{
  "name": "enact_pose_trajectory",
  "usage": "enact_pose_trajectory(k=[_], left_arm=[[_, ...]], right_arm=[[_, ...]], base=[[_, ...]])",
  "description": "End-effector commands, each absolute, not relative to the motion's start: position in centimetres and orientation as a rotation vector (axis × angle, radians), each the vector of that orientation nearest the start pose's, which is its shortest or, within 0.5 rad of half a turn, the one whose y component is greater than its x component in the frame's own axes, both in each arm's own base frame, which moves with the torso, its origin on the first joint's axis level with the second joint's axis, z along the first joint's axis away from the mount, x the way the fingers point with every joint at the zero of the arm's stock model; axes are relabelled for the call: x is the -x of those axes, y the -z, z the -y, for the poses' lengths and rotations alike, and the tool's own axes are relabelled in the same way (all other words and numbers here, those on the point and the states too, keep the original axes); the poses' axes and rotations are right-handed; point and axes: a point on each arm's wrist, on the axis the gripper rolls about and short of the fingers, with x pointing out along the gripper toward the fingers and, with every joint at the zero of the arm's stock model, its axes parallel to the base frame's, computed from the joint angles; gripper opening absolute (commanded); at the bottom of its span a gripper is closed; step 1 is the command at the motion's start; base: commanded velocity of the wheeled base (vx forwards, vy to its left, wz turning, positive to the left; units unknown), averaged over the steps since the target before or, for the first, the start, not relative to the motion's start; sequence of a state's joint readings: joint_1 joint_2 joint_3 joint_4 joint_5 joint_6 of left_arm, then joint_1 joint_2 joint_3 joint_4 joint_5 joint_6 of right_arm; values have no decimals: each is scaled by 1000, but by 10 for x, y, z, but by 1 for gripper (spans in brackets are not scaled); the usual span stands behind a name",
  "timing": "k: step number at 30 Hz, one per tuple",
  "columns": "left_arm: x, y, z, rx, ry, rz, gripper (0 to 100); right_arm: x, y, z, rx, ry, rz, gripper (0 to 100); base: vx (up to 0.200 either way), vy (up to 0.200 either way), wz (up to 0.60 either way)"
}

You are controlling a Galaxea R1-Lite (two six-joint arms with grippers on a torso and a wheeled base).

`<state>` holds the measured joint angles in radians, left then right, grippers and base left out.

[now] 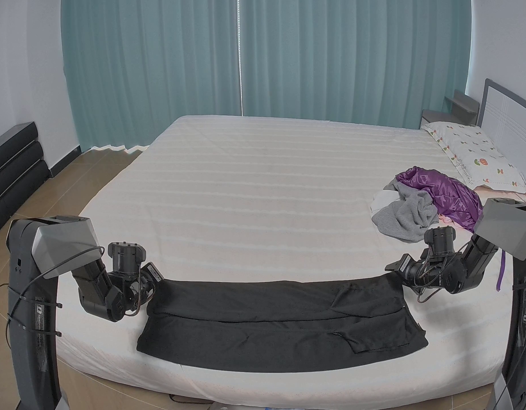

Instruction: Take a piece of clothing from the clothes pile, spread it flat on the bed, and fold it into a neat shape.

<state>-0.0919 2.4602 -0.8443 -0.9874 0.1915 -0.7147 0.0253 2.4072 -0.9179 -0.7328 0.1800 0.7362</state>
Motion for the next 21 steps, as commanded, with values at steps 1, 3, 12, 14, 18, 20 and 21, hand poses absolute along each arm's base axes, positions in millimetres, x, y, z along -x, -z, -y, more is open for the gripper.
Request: enact_pose_trajectory(k=[1,3,12,14,18,20,21], left_arm=[[-381,49,32,605,-312,-560,0],[-381,49,32,611,-314,-561,0],[-378,49,33,614,-306,-571,0],[-378,49,33,614,-306,-571,0],[-378,49,33,615,-305,-571,0],[-378,49,33,620,-297,-573,0],[-378,49,33,620,-295,-574,0]], right_arm=[[-387,41,-10,-749,119,-790,0],[-388,41,-9,-749,122,-789,0],[-388,40,-2,-756,141,-777,0],[-387,41,1,-759,146,-778,0],[-387,41,1,-762,150,-777,0],[-387,41,1,-762,151,-778,0],[-387,41,1,-762,151,-779,0]], base=[[0,0,0],[0,0,0],[0,0,0],[0,0,0],[0,0,0],[0,0,0],[0,0,0]])
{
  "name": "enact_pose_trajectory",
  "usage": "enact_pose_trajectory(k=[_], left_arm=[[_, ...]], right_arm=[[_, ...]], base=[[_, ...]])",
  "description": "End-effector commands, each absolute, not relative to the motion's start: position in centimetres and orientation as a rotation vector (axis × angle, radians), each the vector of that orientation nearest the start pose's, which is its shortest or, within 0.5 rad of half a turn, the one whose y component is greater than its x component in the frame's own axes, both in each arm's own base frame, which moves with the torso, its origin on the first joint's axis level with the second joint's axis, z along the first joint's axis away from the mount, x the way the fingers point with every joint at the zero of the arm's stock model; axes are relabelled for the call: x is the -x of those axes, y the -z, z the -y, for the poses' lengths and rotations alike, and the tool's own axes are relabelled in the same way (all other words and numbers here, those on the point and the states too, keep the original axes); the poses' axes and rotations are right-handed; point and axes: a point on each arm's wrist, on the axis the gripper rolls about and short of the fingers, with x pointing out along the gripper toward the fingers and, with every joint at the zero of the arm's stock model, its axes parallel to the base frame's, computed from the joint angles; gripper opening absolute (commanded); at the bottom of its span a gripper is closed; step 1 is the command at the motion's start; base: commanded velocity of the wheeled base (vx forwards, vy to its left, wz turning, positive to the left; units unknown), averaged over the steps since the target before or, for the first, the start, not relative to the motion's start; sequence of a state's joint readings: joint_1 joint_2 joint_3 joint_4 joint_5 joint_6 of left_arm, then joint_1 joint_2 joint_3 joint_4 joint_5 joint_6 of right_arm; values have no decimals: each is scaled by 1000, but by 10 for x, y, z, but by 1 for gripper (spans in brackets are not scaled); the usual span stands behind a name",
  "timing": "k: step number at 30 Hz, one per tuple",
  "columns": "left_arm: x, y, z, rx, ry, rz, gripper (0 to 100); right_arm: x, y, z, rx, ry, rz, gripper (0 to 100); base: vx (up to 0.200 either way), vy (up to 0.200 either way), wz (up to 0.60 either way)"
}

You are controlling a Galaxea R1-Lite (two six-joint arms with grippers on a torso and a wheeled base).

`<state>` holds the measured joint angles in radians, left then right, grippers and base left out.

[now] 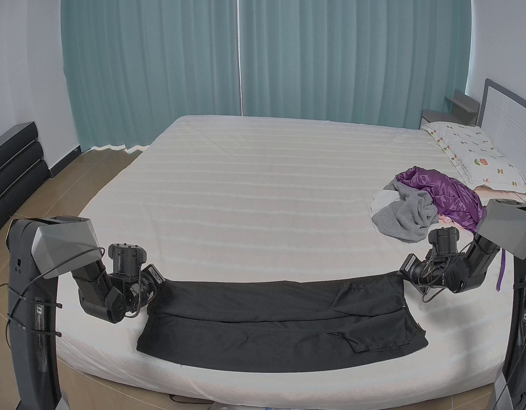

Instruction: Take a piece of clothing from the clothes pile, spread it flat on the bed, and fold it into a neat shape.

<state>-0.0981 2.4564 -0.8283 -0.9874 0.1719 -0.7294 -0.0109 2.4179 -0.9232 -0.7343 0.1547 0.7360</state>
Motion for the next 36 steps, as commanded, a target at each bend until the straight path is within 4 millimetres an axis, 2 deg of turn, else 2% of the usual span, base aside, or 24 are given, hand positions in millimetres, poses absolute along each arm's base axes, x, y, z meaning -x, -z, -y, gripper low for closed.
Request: enact_pose_trajectory(k=[1,12,19,29,30,36], left_arm=[[-378,48,33,622,-295,-572,100],[-377,43,35,641,-237,-591,100],[-378,23,35,737,-238,-530,100],[-375,33,40,710,-159,-601,100],[-374,38,41,680,-152,-613,0],[-374,43,41,620,-139,-626,0]], right_arm=[[-387,41,1,-762,151,-779,0],[-387,41,2,-767,151,-778,0],[-387,39,2,-773,151,-776,0],[-387,40,2,-772,150,-776,0],[-387,40,2,-772,150,-776,0],[-388,39,2,-772,149,-774,0]], base=[[0,0,0],[0,0,0],[0,0,0],[0,0,0],[0,0,0],[0,0,0]])
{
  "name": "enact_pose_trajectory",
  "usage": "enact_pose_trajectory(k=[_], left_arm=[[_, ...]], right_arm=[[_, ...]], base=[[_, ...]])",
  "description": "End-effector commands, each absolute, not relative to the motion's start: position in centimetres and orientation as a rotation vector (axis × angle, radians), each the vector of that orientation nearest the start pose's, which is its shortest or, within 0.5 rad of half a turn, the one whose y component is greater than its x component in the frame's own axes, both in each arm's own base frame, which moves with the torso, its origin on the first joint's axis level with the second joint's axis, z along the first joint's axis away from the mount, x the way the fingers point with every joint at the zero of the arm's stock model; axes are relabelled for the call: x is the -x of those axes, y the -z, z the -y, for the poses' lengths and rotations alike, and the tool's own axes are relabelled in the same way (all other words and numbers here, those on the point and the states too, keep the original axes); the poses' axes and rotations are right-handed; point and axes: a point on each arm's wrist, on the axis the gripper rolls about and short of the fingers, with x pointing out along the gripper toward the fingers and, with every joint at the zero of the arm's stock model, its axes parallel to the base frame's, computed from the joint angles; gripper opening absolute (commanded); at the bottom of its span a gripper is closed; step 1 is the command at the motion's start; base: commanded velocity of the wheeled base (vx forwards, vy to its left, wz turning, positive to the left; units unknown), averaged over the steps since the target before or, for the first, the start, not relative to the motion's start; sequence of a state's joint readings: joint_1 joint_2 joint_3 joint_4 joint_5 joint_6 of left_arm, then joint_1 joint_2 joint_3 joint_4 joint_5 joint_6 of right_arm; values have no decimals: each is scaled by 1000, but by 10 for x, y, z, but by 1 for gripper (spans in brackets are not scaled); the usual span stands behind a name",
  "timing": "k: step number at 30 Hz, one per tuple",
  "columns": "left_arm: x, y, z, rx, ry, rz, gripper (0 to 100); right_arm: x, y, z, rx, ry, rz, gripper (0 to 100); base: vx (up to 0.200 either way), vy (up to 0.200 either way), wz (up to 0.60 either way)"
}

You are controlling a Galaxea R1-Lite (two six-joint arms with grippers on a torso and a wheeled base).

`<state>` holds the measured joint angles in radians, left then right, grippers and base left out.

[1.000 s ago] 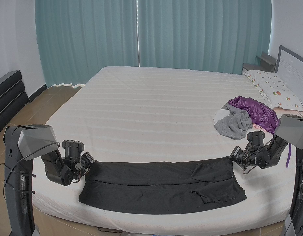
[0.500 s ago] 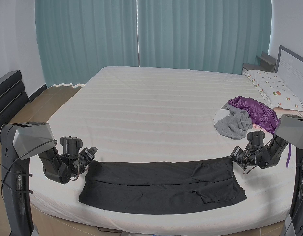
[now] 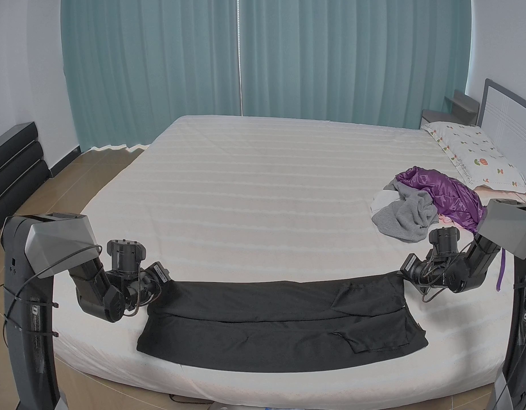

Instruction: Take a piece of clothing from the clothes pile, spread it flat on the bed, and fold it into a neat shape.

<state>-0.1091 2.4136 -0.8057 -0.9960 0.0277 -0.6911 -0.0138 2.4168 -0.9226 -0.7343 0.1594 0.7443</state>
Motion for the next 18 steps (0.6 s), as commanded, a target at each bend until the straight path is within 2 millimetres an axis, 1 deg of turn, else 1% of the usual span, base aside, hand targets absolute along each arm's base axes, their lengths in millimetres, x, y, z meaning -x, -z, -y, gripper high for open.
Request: enact_pose_trajectory(k=[1,7,8,12,18], left_arm=[[-374,44,41,619,-144,-626,0],[-377,44,34,624,-174,-604,0],[-377,44,30,625,-205,-587,0],[-380,42,30,649,-243,-556,0],[-380,42,30,652,-244,-556,0]], right_arm=[[-388,39,2,-772,149,-774,0],[-388,39,2,-773,149,-772,0],[-388,39,3,-779,153,-770,0],[-389,37,3,-791,158,-764,0],[-389,37,3,-791,158,-764,0]], base=[[0,0,0],[0,0,0],[0,0,0],[0,0,0],[0,0,0]])
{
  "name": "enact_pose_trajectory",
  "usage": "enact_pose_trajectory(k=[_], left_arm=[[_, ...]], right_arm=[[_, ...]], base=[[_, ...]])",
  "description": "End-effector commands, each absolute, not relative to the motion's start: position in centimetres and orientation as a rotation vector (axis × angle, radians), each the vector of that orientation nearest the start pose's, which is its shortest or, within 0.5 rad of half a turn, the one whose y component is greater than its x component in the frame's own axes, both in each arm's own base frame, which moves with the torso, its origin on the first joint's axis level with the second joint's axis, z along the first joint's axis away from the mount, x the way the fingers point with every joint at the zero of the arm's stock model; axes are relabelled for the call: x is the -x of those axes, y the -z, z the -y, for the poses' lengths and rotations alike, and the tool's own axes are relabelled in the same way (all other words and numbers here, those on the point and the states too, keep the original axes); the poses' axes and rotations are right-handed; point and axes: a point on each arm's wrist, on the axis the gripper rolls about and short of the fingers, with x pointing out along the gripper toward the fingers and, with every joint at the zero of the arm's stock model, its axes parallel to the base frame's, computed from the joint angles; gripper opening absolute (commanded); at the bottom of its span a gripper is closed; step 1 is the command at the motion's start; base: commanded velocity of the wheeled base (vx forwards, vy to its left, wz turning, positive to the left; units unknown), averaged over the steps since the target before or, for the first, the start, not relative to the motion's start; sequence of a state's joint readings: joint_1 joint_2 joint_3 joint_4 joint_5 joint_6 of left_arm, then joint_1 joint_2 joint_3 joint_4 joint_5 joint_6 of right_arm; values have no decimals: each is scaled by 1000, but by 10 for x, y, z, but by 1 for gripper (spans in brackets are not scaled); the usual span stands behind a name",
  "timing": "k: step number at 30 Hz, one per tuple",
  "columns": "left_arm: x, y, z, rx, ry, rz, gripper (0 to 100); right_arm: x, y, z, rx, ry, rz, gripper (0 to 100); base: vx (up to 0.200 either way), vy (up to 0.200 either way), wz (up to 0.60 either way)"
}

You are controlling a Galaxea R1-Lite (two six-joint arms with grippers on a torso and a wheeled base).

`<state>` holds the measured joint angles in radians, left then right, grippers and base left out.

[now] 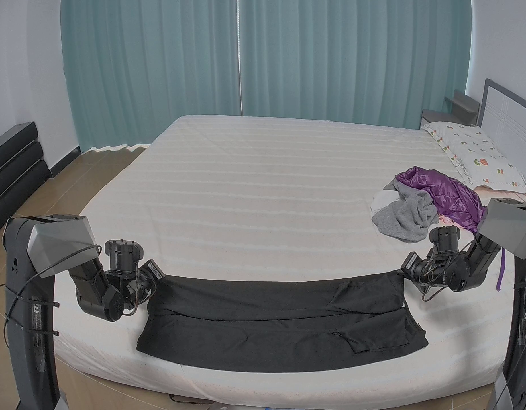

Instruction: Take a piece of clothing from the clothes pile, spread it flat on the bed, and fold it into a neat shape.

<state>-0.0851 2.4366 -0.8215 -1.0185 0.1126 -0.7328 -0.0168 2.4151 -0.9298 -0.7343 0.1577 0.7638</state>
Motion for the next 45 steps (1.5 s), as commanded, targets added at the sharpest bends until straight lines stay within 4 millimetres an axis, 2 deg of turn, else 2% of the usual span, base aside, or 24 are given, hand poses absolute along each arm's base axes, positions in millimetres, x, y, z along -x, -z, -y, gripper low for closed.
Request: enact_pose_trajectory(k=[1,11,12,13,19,22,24,27,28,29,30,32,33,34,41,42,45], left_arm=[[-380,42,30,652,-244,-556,0],[-383,46,30,649,-243,-556,0],[-383,47,30,649,-244,-559,100],[-383,47,30,648,-243,-559,100],[-382,46,30,652,-242,-558,100],[-379,43,29,658,-244,-560,100],[-374,33,28,670,-242,-544,100],[-356,16,27,696,-222,-532,100],[-354,15,27,696,-218,-533,100],[-345,10,27,703,-196,-536,100],[-342,6,27,707,-185,-534,100],[-342,6,27,707,-185,-534,100],[-330,3,28,713,-185,-555,100],[-328,4,29,722,-189,-560,100],[-321,11,31,777,-214,-596,100],[-321,12,31,777,-214,-600,100],[-321,12,31,781,-203,-605,100]], right_arm=[[-389,37,3,-791,158,-764,0],[-390,38,3,-788,148,-735,0],[-389,39,3,-786,149,-739,0],[-388,39,3,-786,150,-741,100],[-387,36,2,-788,144,-738,100],[-381,28,3,-806,147,-732,100],[-373,17,3,-835,146,-727,100],[-354,-4,4,-879,121,-723,100],[-351,-5,4,-881,113,-725,100],[-339,-11,3,-889,84,-733,100],[-332,-14,2,-891,70,-734,100],[-332,-14,2,-891,70,-734,100],[-313,-17,2,-891,54,-731,100],[-311,-17,0,-885,47,-730,100],[-319,-10,-20,-763,-51,-754,100],[-324,-5,-29,-723,-86,-766,100],[-338,3,-40,-677,-126,-771,100]], base=[[0,0,0],[0,0,0],[0,0,0],[0,0,0],[0,0,0],[0,0,0],[0,0,0],[0,0,0],[0,0,0],[0,0,0],[0,0,0],[0,0,0],[0,0,0],[0,0,0],[-86,0,0],[0,0,0],[0,0,0]])
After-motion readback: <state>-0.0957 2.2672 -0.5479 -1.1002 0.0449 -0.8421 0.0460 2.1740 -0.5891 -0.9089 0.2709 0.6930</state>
